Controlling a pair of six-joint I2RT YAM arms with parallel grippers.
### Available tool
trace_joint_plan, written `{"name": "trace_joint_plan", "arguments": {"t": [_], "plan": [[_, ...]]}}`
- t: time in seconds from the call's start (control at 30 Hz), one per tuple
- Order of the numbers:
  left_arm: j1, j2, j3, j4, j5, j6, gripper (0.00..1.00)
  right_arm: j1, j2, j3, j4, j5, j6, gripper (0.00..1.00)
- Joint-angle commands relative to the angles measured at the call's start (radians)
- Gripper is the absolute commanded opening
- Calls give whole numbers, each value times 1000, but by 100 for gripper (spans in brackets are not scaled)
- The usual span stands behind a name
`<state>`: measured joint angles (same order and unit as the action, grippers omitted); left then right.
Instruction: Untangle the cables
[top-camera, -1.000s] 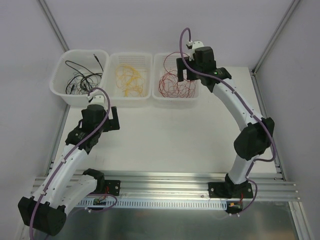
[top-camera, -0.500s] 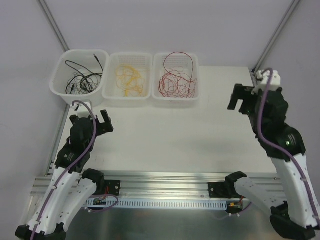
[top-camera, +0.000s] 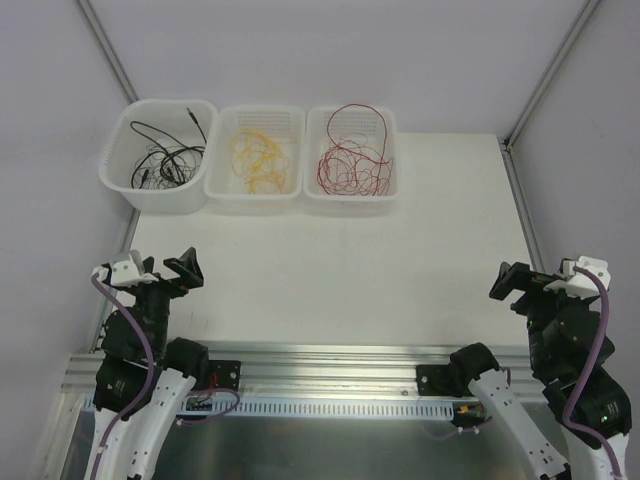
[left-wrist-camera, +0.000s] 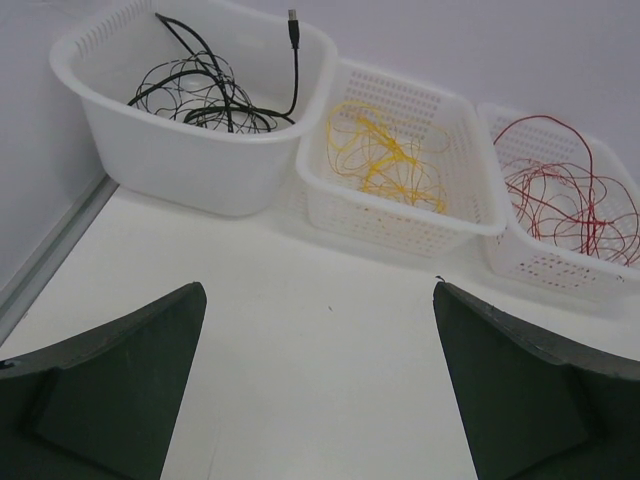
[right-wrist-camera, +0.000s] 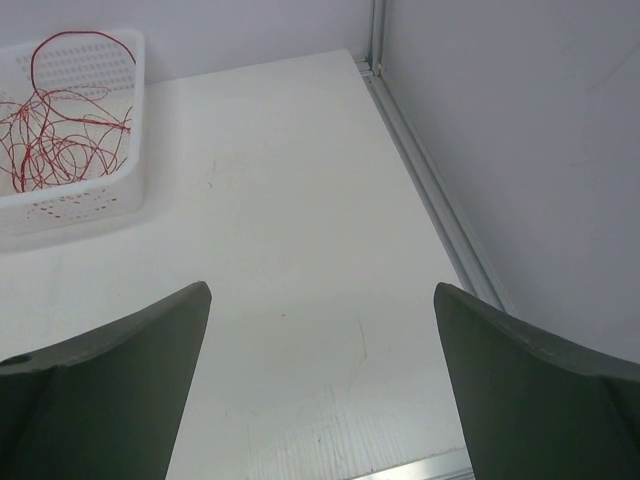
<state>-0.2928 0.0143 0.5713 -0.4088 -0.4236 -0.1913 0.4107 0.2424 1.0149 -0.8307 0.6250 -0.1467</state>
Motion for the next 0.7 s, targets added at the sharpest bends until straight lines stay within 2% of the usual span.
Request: {"name": "trace_joint_plan", "arguments": {"t": [0.0,0.1,0.33,0.67], "plan": [[12,-161,-16,-24,-4,16,99,-3,-66,-39,1,48,-40,100],[12,-171,7,-76,9,-3,99,-3,-126,-106,21,53,-50,100],[12,-169,2,-85,-27,4,99,-3,-339,-260,90,30,-57,100],[12,-171,-5,-90,-110,19,99,-1,-388,-329,120,15,-28,100]]}}
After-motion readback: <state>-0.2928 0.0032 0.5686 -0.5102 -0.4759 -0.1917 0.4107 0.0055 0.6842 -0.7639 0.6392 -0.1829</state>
